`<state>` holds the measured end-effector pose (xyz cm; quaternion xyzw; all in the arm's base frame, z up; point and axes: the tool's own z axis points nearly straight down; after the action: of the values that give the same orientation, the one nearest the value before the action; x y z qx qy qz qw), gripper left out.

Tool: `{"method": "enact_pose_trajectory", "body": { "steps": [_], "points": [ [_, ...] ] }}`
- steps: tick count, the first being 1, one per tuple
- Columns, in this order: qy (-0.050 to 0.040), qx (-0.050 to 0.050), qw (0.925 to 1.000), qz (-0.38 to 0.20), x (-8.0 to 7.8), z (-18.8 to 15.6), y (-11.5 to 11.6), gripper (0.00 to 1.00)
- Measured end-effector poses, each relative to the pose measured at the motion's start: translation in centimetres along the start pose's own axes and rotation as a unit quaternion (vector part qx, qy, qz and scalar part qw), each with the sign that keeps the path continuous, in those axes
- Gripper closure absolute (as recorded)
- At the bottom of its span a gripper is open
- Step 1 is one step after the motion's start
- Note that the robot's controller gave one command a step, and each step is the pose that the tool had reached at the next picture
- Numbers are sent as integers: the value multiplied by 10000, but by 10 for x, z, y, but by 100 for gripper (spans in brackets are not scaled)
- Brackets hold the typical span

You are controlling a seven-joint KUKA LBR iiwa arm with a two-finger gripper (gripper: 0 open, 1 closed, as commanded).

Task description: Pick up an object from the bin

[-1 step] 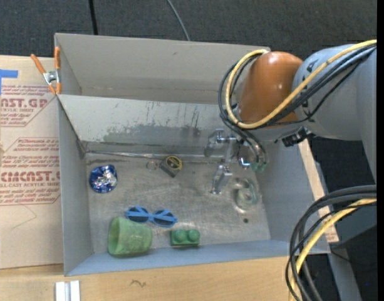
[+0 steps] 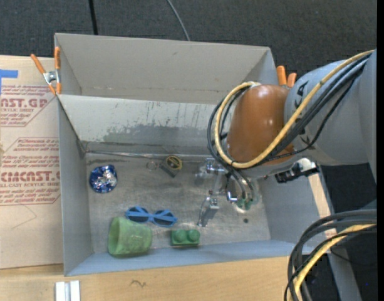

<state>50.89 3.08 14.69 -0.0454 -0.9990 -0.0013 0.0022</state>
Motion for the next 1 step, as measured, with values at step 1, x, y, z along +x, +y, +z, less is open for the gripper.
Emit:
{"method": "enact_pose_trajectory", "body": {
  "steps": [1],
  "points": [
    [-141, 15, 9992, -377, 6, 48, 29, 0]
  ]
}}
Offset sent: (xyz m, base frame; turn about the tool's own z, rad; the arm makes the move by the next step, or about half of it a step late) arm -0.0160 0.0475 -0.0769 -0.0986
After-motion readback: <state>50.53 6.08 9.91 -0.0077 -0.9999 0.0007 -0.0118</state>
